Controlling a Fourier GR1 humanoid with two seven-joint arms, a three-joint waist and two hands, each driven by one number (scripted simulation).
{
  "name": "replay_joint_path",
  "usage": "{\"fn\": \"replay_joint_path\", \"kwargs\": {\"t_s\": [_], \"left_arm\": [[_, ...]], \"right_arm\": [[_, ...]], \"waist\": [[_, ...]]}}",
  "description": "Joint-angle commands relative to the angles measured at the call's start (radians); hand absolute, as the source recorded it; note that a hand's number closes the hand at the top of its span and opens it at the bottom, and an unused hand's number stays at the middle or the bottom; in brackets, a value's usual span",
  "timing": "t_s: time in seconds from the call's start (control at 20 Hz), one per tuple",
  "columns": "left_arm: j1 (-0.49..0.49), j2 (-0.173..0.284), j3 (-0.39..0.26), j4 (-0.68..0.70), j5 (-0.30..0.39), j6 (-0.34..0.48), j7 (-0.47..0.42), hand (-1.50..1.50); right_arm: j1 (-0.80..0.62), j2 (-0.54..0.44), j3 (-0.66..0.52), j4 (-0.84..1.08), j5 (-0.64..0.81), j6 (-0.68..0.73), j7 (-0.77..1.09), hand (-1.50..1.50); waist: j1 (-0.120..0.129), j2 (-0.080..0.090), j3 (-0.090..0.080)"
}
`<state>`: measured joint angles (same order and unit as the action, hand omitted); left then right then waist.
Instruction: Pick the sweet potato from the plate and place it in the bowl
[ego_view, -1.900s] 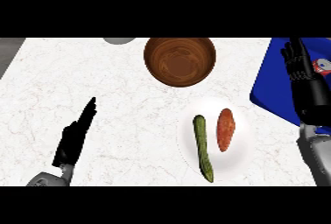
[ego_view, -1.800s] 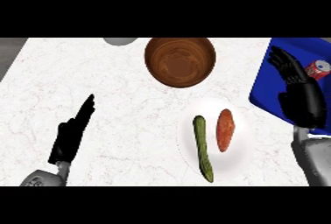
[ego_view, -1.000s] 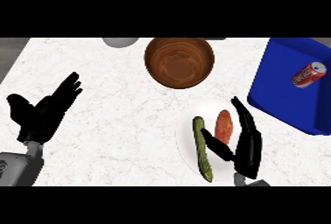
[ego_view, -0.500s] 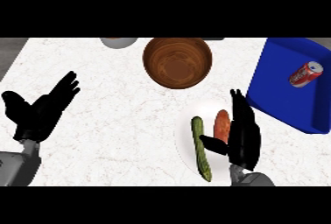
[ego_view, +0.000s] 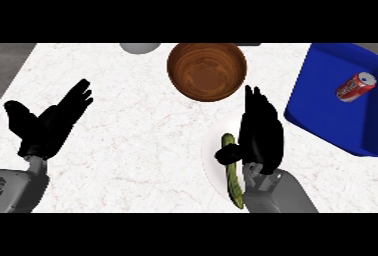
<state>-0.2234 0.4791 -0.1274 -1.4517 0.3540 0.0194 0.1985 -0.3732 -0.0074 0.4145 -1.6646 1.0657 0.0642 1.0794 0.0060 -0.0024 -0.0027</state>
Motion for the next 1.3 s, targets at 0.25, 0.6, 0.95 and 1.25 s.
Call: {"fn": "replay_joint_path", "kwargs": {"t_s": [0.25, 0.6, 0.95, 1.25], "left_arm": [[-0.041, -0.024, -0.002, -0.004, -0.002, -0.002, 0.045, 0.00], [-0.057, -0.027, 0.011, 0.000, -0.029, 0.012, 0.062, 0.00], [0.007, -0.038, 0.019, -0.010, -0.039, -0.005, 0.012, 0.00], [0.001, -0.031, 0.039, 0.008, -0.048, -0.034, -0.006, 0.00]], "right_arm": [[-0.219, 0.007, -0.056, 0.094, -0.158, 0.268, 0.308, -1.50], [-0.227, 0.007, -0.033, 0.123, -0.217, 0.256, 0.370, -1.50], [-0.163, 0.007, -0.073, 0.198, -0.168, 0.280, 0.305, -1.50], [-0.142, 0.007, -0.083, 0.192, -0.164, 0.287, 0.298, -1.50]], "waist": [[0.002, 0.002, 0.001], [-0.002, -0.001, 0.002], [-0.007, 0.000, 0.002], [-0.009, -0.001, 0.002]]}}
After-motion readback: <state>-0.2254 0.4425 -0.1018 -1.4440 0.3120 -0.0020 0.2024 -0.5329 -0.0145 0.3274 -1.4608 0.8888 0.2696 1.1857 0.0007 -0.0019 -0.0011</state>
